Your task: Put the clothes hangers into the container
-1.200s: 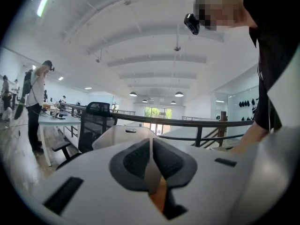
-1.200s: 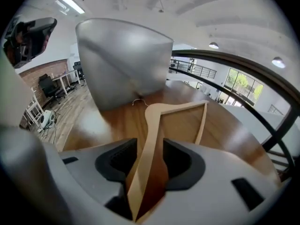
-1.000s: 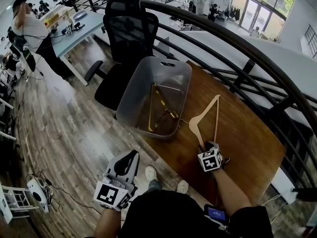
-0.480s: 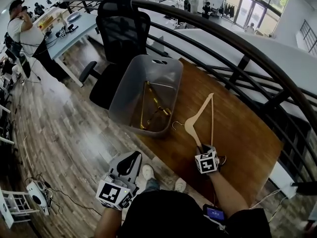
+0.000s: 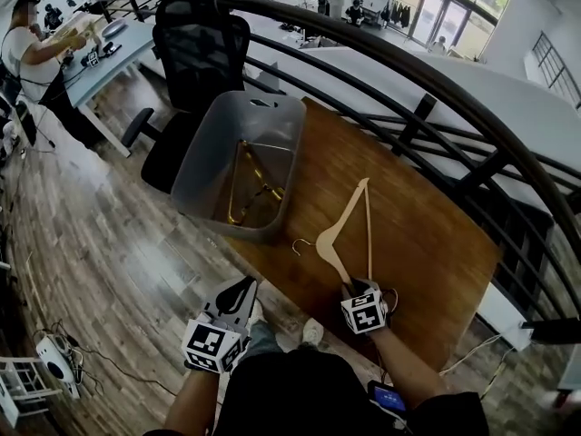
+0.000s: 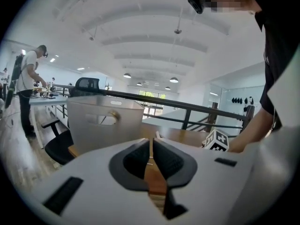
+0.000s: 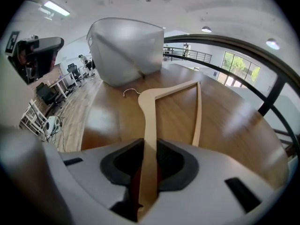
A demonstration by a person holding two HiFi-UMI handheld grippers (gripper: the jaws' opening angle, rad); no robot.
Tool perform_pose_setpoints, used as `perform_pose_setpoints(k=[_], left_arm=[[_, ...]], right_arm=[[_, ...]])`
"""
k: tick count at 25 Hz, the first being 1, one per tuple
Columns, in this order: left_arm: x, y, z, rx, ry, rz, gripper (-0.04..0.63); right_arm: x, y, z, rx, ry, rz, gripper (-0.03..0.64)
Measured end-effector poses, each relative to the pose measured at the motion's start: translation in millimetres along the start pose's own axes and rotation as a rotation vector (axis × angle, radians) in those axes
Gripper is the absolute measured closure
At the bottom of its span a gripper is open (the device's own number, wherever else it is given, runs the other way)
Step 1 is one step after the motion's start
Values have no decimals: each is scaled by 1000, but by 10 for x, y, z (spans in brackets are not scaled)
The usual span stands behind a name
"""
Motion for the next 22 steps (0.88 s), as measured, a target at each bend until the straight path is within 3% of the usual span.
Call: perform_pose_setpoints(k=[4, 7, 9, 12, 16, 22], left_arm=[[283, 75, 155, -1, -32, -67, 566], [535, 124, 260, 4, -102, -114, 557], [686, 174, 280, -5, -154, -148, 505], [864, 205, 353, -11, -184, -192, 486], [1063, 197, 436, 23, -204, -250, 472], [1433, 164, 559, 89, -300, -339, 431]], right_arm=[[193, -133, -154, -39, -9, -10, 532], [307, -205, -317, -80, -10, -11, 531], [352, -210, -429, -111, -13, -8, 529], [408, -245, -590, -142, -24, -9, 531], [487, -279, -791, -146, -45, -18, 531], [603, -332, -1024, -121, -51, 7, 531]])
Point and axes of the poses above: the fingertips, and each gripper's own axes: y forward along the fingers, z to its right, x out of its underside, the point moved 5 cm from there along -y, backward along the fingers, and after that the axes turned 6 degrees about -x, right-handed, at the moved point
